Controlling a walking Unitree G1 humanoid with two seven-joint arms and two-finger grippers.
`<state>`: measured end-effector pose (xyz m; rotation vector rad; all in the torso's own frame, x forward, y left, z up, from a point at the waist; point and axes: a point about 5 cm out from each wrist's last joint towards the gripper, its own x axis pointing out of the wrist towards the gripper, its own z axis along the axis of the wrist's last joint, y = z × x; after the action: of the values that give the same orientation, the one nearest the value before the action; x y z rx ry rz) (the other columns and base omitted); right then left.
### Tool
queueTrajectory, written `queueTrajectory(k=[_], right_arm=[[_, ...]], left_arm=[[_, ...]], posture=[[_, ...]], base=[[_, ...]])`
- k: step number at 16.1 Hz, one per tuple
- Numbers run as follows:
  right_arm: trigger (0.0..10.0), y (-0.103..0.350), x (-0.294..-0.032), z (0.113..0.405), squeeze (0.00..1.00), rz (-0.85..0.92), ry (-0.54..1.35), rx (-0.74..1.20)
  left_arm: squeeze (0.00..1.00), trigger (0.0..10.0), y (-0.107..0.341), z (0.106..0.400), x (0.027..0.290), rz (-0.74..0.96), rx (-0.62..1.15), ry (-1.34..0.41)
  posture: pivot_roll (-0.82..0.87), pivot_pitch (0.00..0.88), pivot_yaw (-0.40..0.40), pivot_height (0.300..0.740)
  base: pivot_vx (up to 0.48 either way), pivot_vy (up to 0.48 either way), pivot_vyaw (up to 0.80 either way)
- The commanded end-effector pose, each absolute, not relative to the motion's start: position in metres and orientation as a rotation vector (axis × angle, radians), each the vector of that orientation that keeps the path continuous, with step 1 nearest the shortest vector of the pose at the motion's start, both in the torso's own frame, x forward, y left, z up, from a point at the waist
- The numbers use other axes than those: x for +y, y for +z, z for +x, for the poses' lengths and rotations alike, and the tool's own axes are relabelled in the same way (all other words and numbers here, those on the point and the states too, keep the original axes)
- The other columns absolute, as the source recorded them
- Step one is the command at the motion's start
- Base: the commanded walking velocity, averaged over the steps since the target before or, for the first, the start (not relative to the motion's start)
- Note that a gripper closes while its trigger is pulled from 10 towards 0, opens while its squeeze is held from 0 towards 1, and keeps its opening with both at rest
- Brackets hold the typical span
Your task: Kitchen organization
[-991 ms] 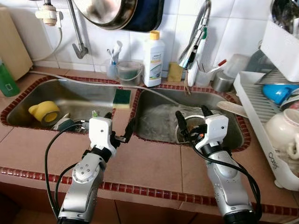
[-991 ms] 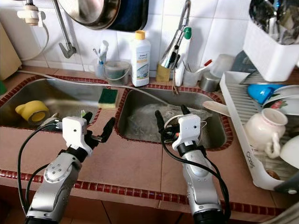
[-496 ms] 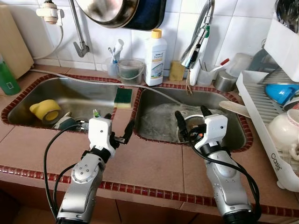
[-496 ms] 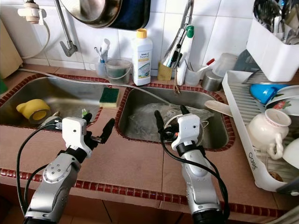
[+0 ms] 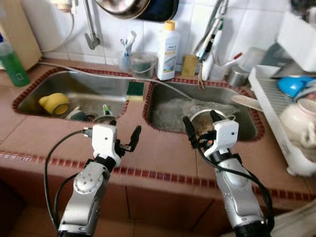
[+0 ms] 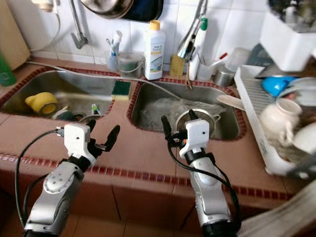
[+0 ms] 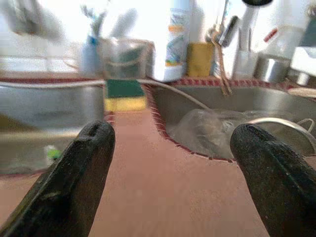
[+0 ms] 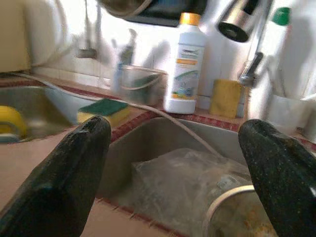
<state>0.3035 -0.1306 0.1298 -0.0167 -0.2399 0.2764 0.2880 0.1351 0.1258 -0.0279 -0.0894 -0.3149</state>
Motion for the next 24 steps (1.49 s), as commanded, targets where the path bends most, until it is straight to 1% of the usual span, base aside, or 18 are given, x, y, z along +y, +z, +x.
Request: queueTrajectory(k=[1,6,9,12,14,17,19,20,22,24], right_arm=[[10.0,0.131,-0.132,0.304,0.00,-0.023,0.274,-0.238],[10.0,0.127,-0.130,0.304,0.00,-0.027,0.291,-0.225],[10.0,0.110,-0.131,0.300,0.00,-0.072,0.349,-0.164],[10.0,0.084,-0.127,0.286,0.00,-0.148,0.550,-0.051],[10.0,0.062,-0.134,0.279,0.00,-0.174,0.592,0.045],[10.0,0.015,-0.160,0.267,0.00,-0.180,0.476,0.262],[10.0,-0.027,-0.182,0.238,0.00,-0.189,0.371,0.493],[10.0,-0.031,-0.183,0.235,0.00,-0.192,0.364,0.514],[10.0,-0.053,-0.194,0.211,0.00,-0.220,0.316,0.661],[10.0,-0.069,-0.200,0.188,0.00,-0.220,0.268,0.773]], left_arm=[[0.00,10.0,0.126,0.287,0.134,-0.026,-0.084,-0.315],[0.00,10.0,0.125,0.286,0.135,-0.022,-0.081,-0.312],[0.00,10.0,0.120,0.281,0.137,0.000,-0.061,-0.324],[0.00,10.0,0.106,0.270,0.140,0.080,-0.016,-0.388],[0.00,10.0,0.085,0.259,0.142,0.132,0.058,-0.438],[0.00,10.0,0.044,0.247,0.146,0.182,0.196,-0.445],[0.00,10.0,0.013,0.241,0.142,0.167,0.307,-0.421],[0.00,10.0,0.011,0.240,0.141,0.166,0.315,-0.421],[0.00,10.0,0.000,0.239,0.135,0.183,0.349,-0.424],[0.00,10.0,-0.020,0.234,0.129,0.229,0.440,-0.458]], posture=[[-0.09,0.027,-0.017,0.740],[-0.08,0.026,-0.022,0.740],[-0.08,0.026,-0.027,0.740],[-0.07,0.028,-0.034,0.740],[-0.07,0.029,-0.038,0.740],[-0.06,0.031,-0.040,0.740],[-0.06,0.037,-0.042,0.740],[-0.06,0.037,-0.042,0.740],[-0.05,0.041,-0.047,0.740],[-0.03,0.040,-0.049,0.740]], base=[[-0.315,0.000,0.00],[-0.316,0.000,0.00],[-0.316,0.000,0.00],[-0.310,0.000,0.00],[-0.300,0.000,0.00],[-0.273,0.000,0.00],[-0.272,0.000,0.00],[-0.270,0.000,0.00],[-0.124,0.000,0.00],[0.000,0.000,0.00]])
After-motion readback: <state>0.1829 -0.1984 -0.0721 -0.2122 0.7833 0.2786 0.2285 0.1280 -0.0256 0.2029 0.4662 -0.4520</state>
